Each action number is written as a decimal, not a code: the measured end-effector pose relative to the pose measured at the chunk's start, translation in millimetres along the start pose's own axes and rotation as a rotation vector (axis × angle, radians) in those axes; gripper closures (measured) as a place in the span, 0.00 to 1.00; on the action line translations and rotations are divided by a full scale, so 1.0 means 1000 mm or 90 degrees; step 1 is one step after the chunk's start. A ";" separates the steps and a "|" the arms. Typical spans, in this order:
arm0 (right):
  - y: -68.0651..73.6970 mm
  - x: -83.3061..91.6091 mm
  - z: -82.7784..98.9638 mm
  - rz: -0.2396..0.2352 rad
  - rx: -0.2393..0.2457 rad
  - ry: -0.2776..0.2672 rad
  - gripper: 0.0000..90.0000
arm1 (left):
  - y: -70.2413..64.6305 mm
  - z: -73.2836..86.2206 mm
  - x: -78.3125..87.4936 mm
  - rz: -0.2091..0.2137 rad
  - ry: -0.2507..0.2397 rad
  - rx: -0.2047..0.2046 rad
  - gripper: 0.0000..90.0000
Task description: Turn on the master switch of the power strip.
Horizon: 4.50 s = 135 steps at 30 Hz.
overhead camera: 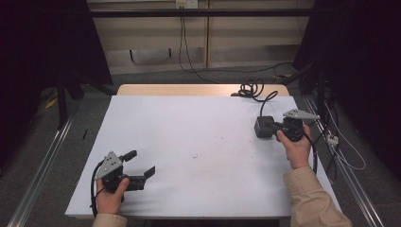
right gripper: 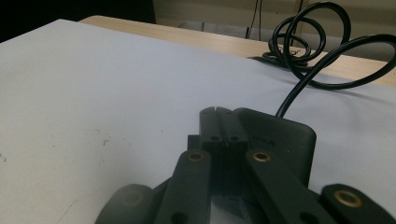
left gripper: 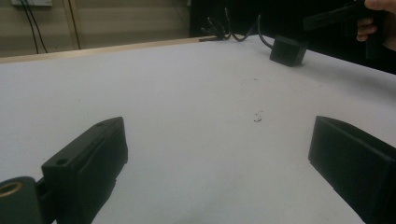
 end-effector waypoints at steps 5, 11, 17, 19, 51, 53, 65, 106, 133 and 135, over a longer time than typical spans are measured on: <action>-0.002 -0.002 0.001 0.003 0.002 0.004 1.00 | 0.000 0.000 0.000 0.001 0.000 0.000 0.05; -0.006 -0.002 0.002 0.009 -0.001 0.006 1.00 | 0.000 0.000 0.000 0.001 0.001 0.001 0.05; -0.007 -0.002 0.002 0.013 0.000 0.007 1.00 | -0.001 0.000 -0.001 0.002 0.001 0.001 0.05; -0.008 -0.001 0.001 0.012 0.001 0.006 1.00 | -0.001 0.001 -0.001 0.002 0.003 0.001 0.05; -0.019 -0.005 0.004 0.039 0.011 0.010 1.00 | 0.000 0.002 -0.001 0.000 0.003 0.001 0.05; -0.019 -0.005 0.003 0.040 0.012 0.008 1.00 | -0.001 0.001 -0.001 0.001 0.003 0.001 0.05; -0.020 -0.010 0.005 0.050 0.020 0.012 1.00 | -0.001 0.001 -0.001 0.001 0.002 0.001 0.05; -0.023 -0.010 0.010 0.040 0.019 0.002 1.00 | -0.003 0.001 -0.002 0.003 0.001 0.005 0.05; -0.021 -0.011 0.010 0.055 0.032 0.009 1.00 | -0.003 0.001 -0.003 0.002 0.002 0.003 0.05; -0.021 -0.011 0.010 0.056 0.031 0.009 1.00 | -0.003 0.001 -0.003 0.003 0.003 0.003 0.05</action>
Point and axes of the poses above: each handheld gripper's, and its own axes: x roughly backward along the jaws, z roughly out of its underside, y roughly to its left, the point moved 6 cm from there along -x, roughly forward along the jaws, and after that the axes turned 6 degrees about -x, right-handed, at the moved point
